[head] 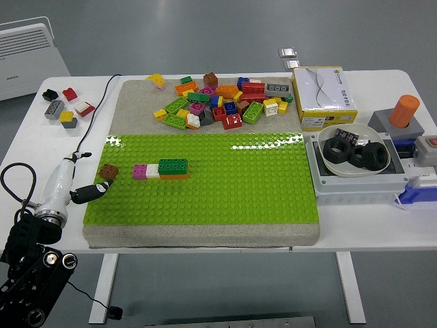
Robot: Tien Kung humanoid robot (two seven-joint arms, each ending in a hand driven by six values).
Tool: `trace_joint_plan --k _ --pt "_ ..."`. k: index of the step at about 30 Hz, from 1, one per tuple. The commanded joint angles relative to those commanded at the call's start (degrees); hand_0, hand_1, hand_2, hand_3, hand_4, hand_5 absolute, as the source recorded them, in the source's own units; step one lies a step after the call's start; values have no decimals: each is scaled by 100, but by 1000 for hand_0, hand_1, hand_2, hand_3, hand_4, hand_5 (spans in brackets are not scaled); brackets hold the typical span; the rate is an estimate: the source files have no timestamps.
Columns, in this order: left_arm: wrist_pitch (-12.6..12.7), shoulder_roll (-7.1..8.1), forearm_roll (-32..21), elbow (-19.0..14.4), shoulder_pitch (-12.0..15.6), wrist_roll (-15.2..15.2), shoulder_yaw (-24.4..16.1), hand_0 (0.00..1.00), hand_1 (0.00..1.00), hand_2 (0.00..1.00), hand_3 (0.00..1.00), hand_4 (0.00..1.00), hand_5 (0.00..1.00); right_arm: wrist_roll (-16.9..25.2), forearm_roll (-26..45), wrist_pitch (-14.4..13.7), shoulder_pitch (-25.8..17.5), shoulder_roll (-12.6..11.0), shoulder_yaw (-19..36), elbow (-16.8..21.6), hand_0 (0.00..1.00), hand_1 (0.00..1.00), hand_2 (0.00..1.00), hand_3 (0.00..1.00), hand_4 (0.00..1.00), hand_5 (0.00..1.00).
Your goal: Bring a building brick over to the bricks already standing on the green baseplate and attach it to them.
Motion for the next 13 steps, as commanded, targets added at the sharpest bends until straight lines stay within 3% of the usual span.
trace_joint_plan --k 13 --pt "69 -46 16 199 -130 92 81 943 962 997 784 845 266 15 -135 19 12 -9 162 0 515 702 729 763 793 852"
